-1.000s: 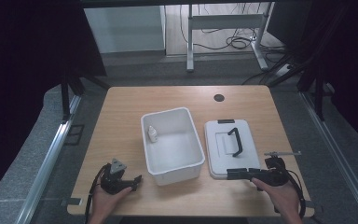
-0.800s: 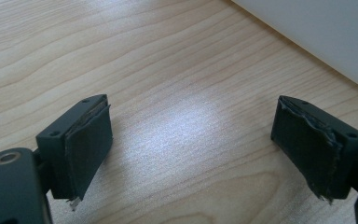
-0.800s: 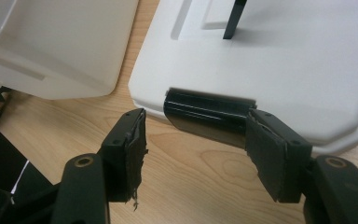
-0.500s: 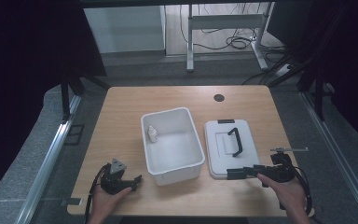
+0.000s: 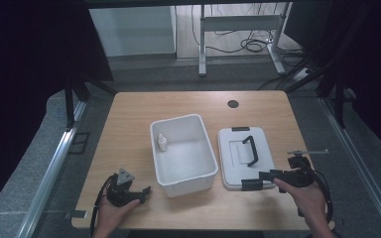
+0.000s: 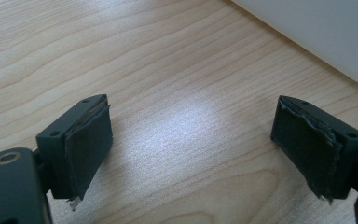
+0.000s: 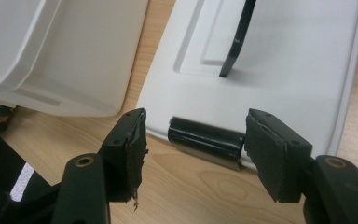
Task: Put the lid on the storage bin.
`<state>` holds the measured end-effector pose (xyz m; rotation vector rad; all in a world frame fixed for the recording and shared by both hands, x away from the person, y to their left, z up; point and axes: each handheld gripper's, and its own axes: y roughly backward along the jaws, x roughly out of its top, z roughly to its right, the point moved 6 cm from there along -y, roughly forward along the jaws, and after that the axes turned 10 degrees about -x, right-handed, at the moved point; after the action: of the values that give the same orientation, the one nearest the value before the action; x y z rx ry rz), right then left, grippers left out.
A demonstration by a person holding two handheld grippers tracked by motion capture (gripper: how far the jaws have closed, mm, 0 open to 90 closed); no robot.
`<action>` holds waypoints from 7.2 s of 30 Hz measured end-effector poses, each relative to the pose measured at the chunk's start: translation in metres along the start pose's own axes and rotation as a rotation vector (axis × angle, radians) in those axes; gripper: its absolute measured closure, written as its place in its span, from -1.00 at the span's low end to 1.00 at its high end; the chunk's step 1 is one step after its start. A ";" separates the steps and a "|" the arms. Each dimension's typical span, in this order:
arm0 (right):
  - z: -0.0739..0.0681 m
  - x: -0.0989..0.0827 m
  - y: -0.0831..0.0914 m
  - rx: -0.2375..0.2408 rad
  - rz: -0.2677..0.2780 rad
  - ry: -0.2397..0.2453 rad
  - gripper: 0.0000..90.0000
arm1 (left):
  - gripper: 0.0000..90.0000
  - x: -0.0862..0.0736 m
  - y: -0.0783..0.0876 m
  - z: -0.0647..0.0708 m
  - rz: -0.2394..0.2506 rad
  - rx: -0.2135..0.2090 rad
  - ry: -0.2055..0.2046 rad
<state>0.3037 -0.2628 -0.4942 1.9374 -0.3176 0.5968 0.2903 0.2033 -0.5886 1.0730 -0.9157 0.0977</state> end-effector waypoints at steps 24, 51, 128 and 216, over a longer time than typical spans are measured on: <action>-0.007 0.048 -0.011 -0.027 -0.090 -0.031 -0.13 | -0.73 -0.001 0.001 0.000 -0.001 -0.006 -0.005; -0.009 0.085 -0.032 -0.044 -0.173 -0.016 -0.13 | -0.73 -0.001 0.001 0.000 -0.001 -0.008 -0.009; 0.015 0.100 -0.084 -0.121 -0.371 -0.111 0.89 | -0.73 -0.002 0.002 0.000 -0.002 -0.010 -0.011; -0.086 0.161 0.019 0.054 -0.191 -0.097 0.88 | -0.73 -0.002 0.002 0.000 -0.004 -0.010 -0.013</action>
<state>0.4072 -0.1859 -0.3631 2.0248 -0.1756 0.3900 0.2878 0.2050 -0.5885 1.0672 -0.9248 0.0831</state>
